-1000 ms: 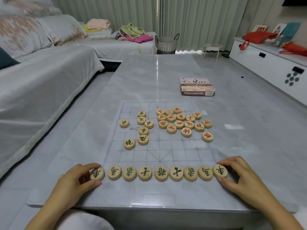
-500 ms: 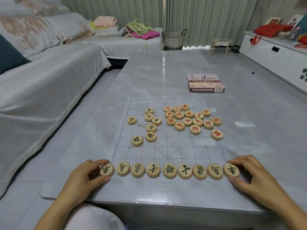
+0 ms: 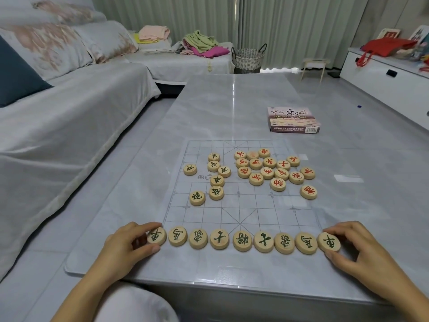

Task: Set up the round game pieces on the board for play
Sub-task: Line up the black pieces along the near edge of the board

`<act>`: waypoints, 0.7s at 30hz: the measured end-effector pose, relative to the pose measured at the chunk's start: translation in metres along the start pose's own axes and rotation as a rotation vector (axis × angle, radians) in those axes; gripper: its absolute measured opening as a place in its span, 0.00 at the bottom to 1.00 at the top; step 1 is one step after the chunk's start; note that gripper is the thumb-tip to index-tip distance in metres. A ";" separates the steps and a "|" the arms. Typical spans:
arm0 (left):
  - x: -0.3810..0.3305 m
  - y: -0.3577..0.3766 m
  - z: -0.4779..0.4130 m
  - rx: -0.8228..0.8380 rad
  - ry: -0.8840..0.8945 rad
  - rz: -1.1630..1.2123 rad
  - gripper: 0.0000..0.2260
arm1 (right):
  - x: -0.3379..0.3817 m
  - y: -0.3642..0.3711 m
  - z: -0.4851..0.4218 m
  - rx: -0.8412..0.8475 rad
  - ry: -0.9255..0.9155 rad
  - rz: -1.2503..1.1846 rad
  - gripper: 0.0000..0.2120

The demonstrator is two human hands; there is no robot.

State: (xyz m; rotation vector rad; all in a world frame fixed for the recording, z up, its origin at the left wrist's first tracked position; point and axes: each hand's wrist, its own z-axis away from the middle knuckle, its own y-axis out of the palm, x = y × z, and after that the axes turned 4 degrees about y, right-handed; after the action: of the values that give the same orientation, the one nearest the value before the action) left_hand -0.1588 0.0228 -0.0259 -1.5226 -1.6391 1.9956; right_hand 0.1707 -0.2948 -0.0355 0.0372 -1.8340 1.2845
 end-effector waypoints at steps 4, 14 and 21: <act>-0.002 -0.002 0.000 0.020 -0.019 0.003 0.29 | 0.001 0.000 0.000 0.004 -0.014 0.033 0.26; -0.001 -0.003 0.000 0.039 -0.077 0.071 0.19 | 0.002 -0.001 -0.002 0.010 -0.028 0.039 0.27; -0.002 -0.004 0.001 0.047 -0.091 0.088 0.22 | 0.006 -0.005 -0.004 0.068 -0.010 0.059 0.21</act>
State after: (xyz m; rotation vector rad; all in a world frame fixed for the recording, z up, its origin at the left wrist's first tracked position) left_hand -0.1602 0.0222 -0.0217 -1.5339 -1.5708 2.1629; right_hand 0.1721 -0.2915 -0.0275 0.0262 -1.8121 1.3899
